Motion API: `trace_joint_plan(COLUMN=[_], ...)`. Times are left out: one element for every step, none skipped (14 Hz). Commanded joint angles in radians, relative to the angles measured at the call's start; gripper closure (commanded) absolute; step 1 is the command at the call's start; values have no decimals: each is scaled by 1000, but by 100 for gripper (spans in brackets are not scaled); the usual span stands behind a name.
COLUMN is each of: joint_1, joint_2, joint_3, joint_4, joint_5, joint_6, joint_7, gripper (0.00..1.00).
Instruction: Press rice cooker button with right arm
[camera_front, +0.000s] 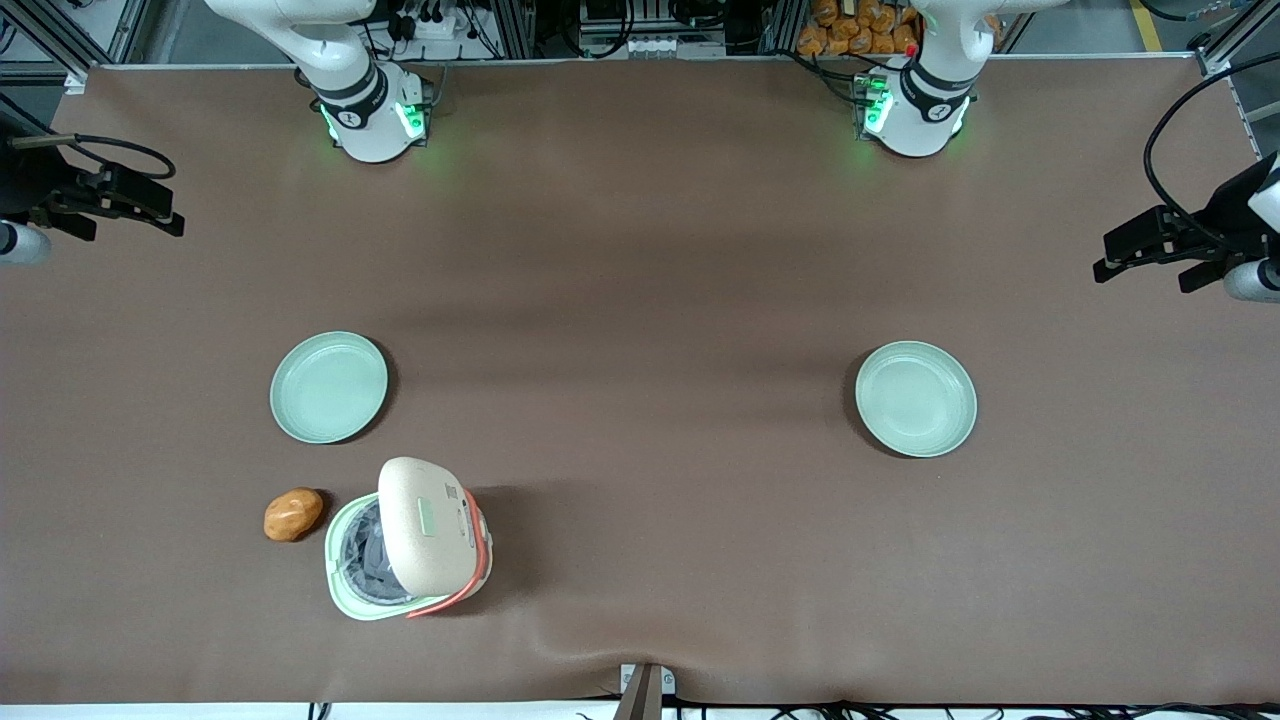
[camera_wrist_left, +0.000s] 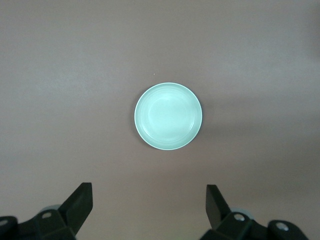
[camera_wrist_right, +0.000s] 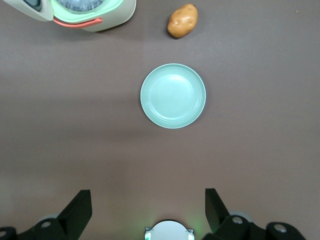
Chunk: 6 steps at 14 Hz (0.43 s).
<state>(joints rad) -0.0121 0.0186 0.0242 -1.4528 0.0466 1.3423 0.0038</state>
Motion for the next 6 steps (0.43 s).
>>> trace_joint_plan(joint_1=[17, 17, 18, 18, 17, 17], joint_2=[-11, -11, -11, -11, -11, -11], joint_3=[-20, -27, -32, -32, -32, -32], joint_4=[-9, -8, -8, -5, -5, -5], joint_5=[-17, -17, -17, -19, -19, -21], joint_6=[2, 2, 2, 2, 2, -2], joint_7=[19, 19, 19, 19, 19, 19], gripper=[0, 0, 0, 0, 0, 0])
